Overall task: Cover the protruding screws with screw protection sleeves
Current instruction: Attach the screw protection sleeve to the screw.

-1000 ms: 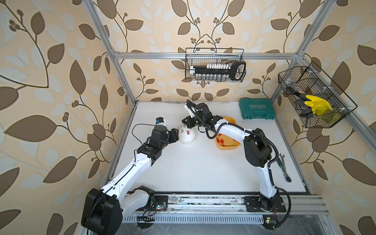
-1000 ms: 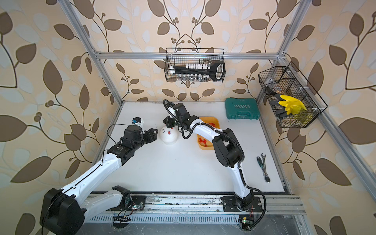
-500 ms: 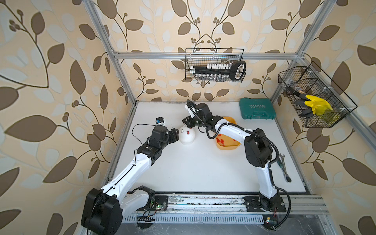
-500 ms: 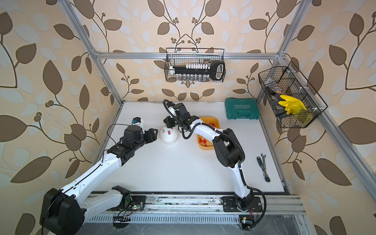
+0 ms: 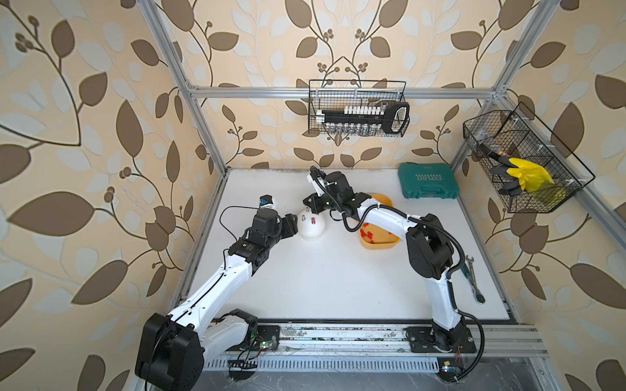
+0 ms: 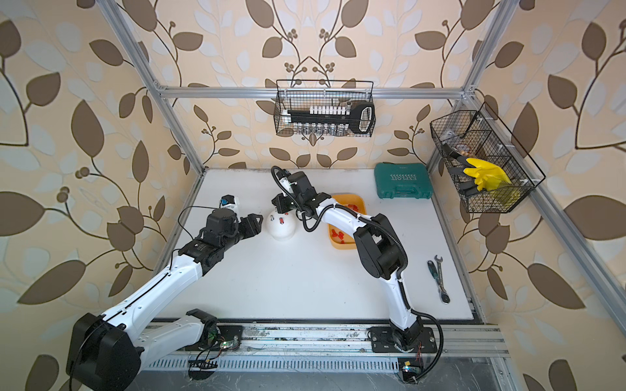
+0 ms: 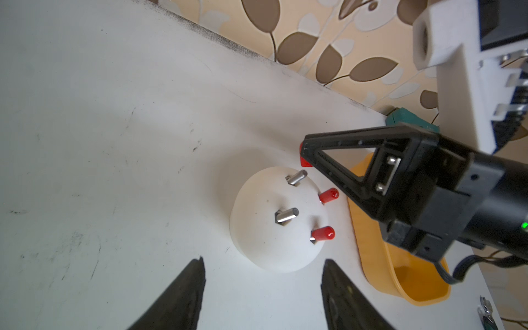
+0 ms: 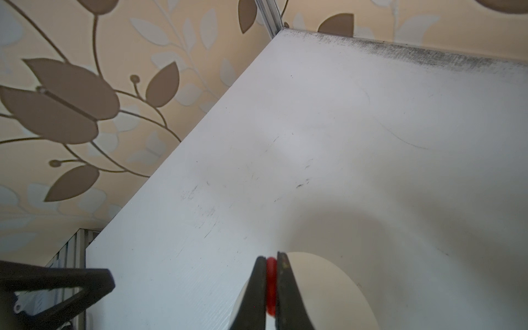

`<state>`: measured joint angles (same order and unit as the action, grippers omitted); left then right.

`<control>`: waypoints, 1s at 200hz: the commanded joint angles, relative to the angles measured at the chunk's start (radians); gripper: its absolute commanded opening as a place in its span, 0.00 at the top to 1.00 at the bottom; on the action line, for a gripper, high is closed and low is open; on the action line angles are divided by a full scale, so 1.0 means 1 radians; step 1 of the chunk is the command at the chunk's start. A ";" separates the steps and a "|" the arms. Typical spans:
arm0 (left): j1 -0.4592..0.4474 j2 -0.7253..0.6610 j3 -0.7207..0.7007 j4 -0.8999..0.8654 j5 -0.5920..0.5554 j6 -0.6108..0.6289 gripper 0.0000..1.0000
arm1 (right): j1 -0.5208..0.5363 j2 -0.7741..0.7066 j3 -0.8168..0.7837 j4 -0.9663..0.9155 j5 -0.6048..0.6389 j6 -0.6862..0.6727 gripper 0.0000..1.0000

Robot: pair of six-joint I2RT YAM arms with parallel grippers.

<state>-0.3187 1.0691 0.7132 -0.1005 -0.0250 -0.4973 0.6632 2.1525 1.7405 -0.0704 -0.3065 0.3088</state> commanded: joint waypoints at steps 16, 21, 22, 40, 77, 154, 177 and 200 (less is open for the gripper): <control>0.009 -0.003 0.015 0.024 0.024 0.019 0.33 | 0.010 -0.017 -0.040 0.004 -0.001 -0.017 0.92; 0.009 -0.003 0.015 0.023 0.024 0.020 0.33 | 0.011 -0.018 -0.042 0.006 0.000 -0.017 0.92; 0.009 -0.003 0.015 0.023 0.024 0.020 0.33 | 0.011 -0.019 -0.042 0.005 0.000 -0.017 0.92; 0.009 -0.006 0.015 0.022 0.024 0.020 0.33 | 0.012 -0.019 -0.044 0.004 0.005 -0.019 0.92; 0.009 -0.008 0.014 0.021 0.020 0.022 0.33 | 0.012 -0.025 -0.043 0.009 0.009 -0.022 0.92; 0.009 -0.001 0.014 0.025 0.023 0.019 0.33 | 0.011 -0.047 -0.033 0.002 0.034 -0.040 0.92; 0.009 0.002 0.013 0.028 0.027 0.018 0.34 | 0.011 -0.049 -0.029 0.000 0.038 -0.045 0.92; 0.009 0.002 0.011 0.030 0.026 0.016 0.34 | 0.010 -0.048 -0.016 -0.006 0.037 -0.048 0.92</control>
<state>-0.3187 1.0695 0.7132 -0.1005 -0.0223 -0.4973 0.6724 2.1517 1.7126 -0.0635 -0.2913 0.2859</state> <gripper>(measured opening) 0.665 0.084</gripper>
